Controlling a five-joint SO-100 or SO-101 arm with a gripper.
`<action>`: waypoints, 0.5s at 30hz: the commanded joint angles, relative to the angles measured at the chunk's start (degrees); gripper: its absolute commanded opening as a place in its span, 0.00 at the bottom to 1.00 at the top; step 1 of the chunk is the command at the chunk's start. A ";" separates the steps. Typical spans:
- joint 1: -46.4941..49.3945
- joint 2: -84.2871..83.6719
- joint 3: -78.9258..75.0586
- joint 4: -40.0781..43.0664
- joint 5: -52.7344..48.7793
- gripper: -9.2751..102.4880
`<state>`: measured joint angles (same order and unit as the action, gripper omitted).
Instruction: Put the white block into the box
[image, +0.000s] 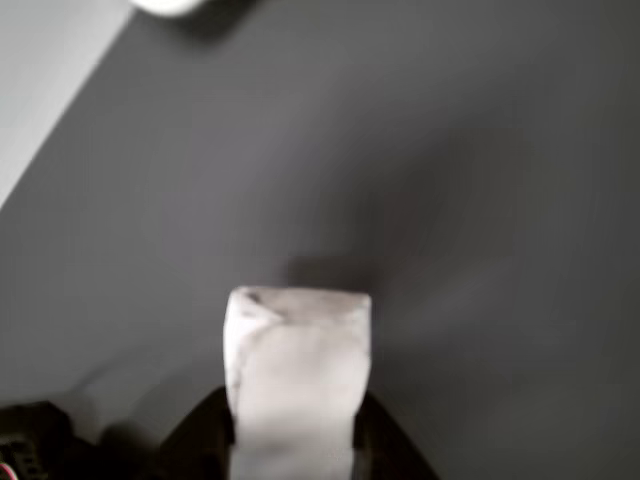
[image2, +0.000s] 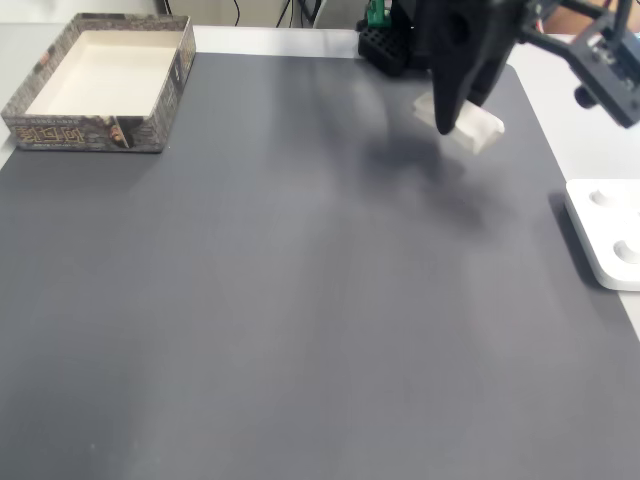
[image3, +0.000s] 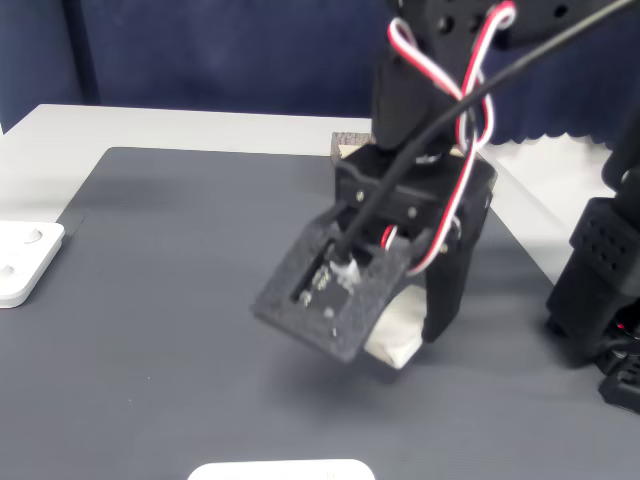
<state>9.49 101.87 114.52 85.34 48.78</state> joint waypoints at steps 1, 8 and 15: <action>4.83 5.54 -2.20 1.14 0.70 0.07; 16.61 10.63 -0.44 1.05 4.48 0.07; 32.96 13.27 -2.55 1.14 11.25 0.07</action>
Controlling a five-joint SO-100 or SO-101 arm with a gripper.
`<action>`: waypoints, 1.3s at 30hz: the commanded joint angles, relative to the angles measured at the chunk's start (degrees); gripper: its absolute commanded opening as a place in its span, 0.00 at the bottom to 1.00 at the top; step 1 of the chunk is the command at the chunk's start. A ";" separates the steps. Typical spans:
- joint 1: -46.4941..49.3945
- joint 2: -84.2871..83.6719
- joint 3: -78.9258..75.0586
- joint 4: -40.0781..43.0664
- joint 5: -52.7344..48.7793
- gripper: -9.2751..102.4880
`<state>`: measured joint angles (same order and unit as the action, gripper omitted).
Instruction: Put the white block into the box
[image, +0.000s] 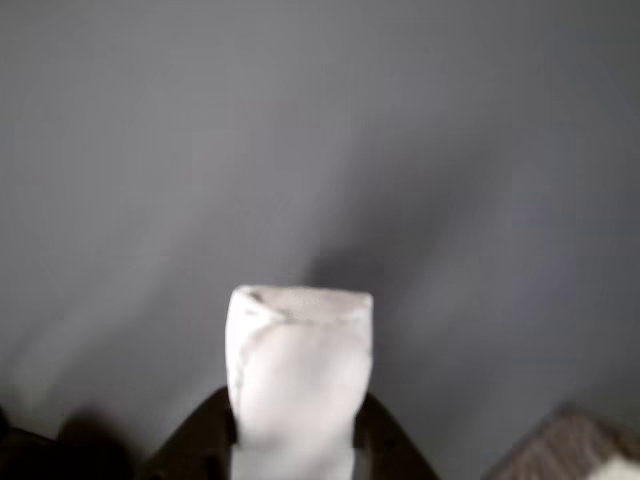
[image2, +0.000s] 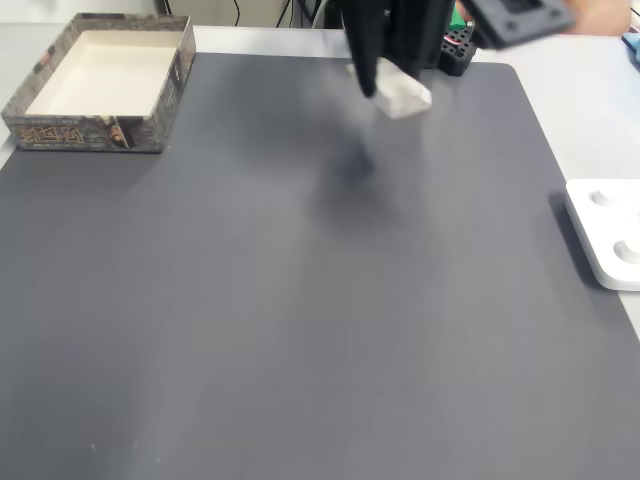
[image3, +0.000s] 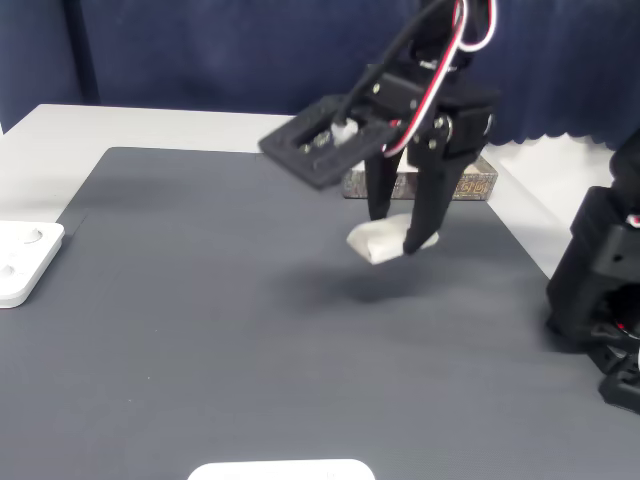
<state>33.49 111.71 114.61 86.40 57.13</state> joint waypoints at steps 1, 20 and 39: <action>11.43 3.43 -3.43 0.09 3.60 0.07; 47.20 -16.08 -28.04 -9.05 18.81 0.07; 44.56 -41.31 -44.03 -14.50 17.75 0.07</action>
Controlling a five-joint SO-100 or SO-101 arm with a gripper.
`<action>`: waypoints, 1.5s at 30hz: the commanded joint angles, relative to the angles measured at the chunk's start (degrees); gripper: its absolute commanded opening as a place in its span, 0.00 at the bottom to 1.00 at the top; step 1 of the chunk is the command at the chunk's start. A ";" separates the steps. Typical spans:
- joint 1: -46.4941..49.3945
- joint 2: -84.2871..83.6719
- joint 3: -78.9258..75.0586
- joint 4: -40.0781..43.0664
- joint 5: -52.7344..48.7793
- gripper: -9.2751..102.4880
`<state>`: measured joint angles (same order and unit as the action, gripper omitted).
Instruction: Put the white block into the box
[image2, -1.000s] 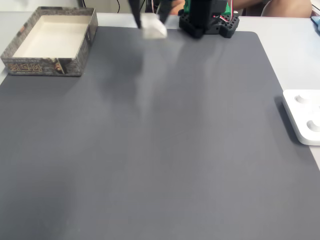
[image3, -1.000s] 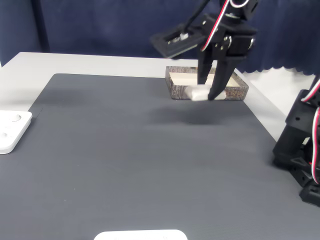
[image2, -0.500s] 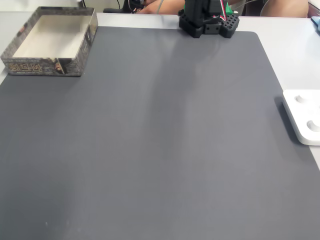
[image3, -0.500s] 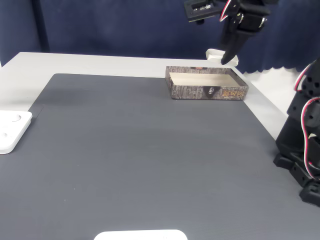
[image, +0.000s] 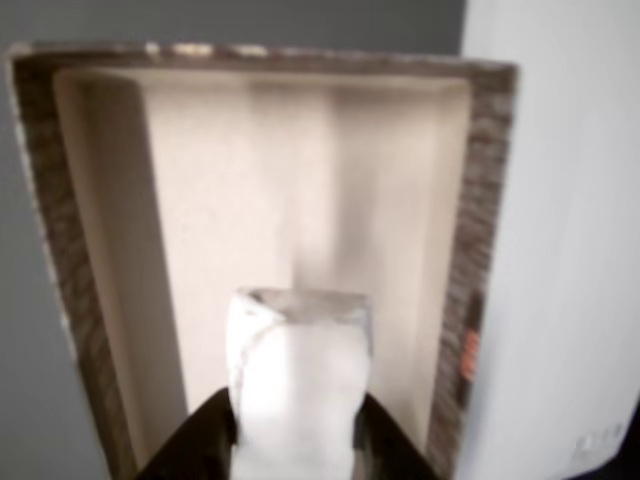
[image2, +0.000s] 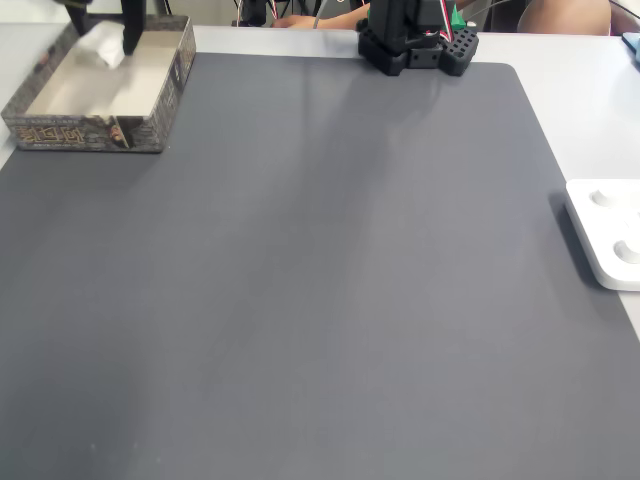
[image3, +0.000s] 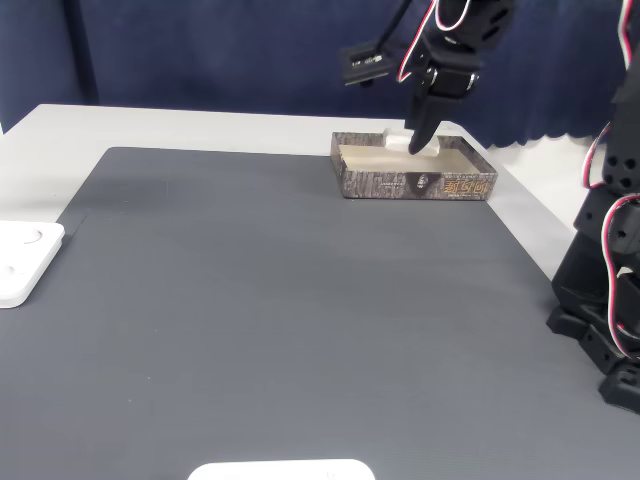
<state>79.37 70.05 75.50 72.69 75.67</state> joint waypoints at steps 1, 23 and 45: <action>-1.41 -0.09 -5.27 -0.70 -0.79 0.07; -2.46 -6.86 -17.67 10.55 -3.87 0.07; 3.52 -16.96 -26.10 13.80 8.09 0.07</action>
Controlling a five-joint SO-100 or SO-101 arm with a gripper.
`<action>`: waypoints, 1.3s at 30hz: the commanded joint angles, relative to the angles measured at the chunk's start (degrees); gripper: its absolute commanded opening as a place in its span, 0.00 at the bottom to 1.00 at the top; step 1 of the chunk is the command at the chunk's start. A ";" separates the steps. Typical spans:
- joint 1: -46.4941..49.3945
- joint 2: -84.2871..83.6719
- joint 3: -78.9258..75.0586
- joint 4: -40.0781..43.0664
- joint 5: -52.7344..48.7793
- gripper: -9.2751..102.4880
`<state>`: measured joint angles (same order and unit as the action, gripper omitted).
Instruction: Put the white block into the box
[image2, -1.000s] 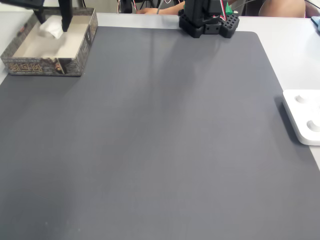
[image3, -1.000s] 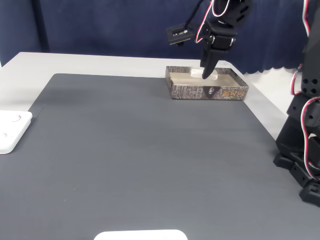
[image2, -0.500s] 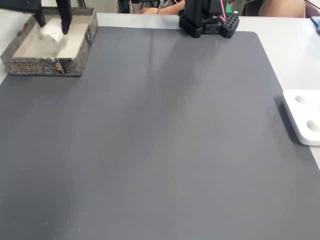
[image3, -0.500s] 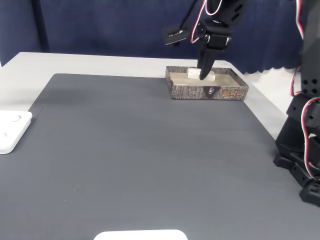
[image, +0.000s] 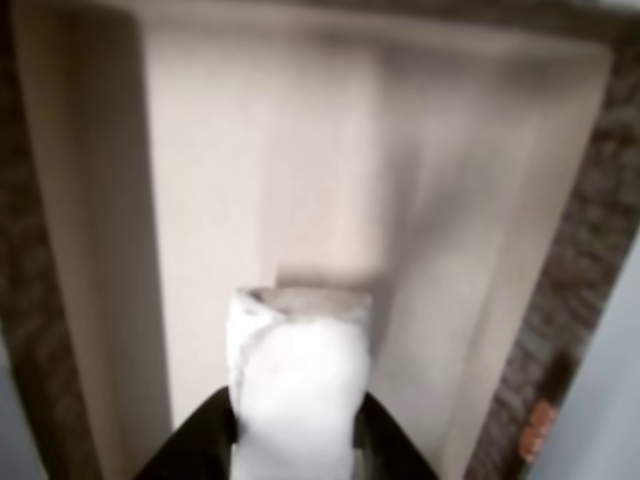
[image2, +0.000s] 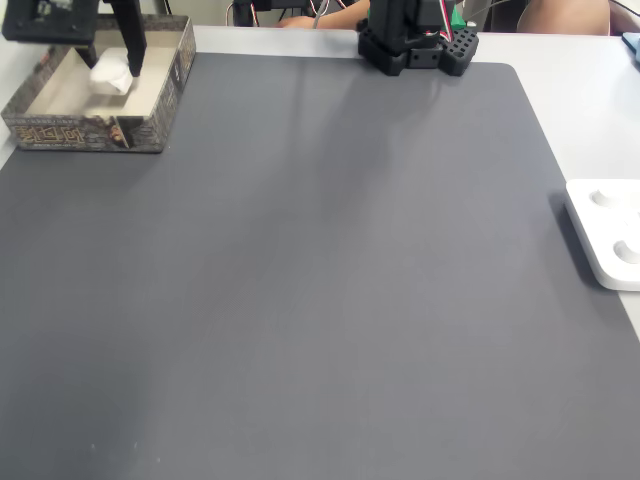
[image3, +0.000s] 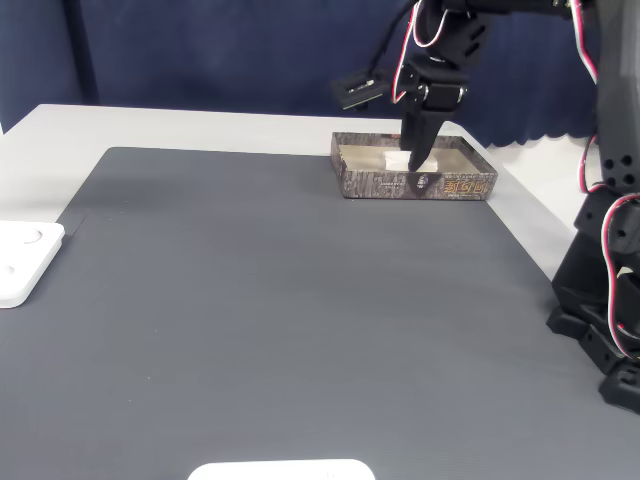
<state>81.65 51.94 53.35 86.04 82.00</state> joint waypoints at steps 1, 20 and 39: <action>1.23 1.14 -4.04 0.35 2.02 0.07; -1.76 2.37 -1.76 -5.01 3.69 0.30; -12.13 29.36 12.57 -5.89 -7.65 0.20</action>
<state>73.74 71.02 62.23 80.51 78.13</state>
